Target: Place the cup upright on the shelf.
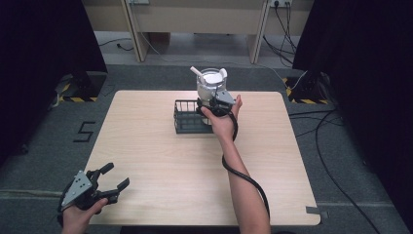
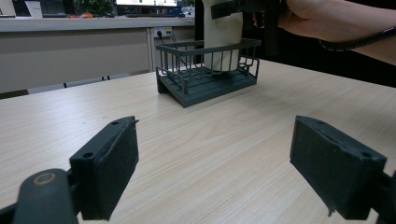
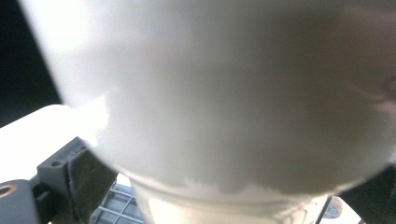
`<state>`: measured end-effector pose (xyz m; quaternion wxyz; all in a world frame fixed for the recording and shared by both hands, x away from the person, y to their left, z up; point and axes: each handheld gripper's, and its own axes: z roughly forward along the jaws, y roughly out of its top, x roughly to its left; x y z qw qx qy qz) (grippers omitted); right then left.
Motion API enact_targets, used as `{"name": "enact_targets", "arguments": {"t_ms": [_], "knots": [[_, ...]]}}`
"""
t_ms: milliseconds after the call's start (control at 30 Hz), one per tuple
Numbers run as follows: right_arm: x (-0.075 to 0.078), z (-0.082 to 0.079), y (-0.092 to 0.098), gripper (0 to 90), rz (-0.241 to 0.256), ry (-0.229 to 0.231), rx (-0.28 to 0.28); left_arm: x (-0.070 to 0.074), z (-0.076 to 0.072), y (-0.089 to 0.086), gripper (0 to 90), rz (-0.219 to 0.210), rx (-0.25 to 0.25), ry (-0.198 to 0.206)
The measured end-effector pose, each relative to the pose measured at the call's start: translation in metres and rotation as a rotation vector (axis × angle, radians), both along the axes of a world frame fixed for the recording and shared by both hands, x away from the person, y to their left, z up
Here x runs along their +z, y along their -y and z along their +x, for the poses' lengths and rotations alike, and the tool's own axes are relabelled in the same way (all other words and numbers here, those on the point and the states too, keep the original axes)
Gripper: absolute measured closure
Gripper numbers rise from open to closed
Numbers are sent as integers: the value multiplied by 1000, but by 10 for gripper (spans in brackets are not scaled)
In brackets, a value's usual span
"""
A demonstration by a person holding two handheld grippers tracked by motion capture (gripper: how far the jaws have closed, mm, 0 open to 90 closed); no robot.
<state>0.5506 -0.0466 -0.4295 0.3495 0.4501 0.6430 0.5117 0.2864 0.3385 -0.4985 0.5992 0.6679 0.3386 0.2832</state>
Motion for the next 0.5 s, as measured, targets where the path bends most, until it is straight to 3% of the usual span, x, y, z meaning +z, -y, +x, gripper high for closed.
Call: {"name": "enact_targets", "arguments": {"t_ms": [500], "knots": [[4,-16,10,38,-1,1,14,0,0,0,148,7,1,-1]]}}
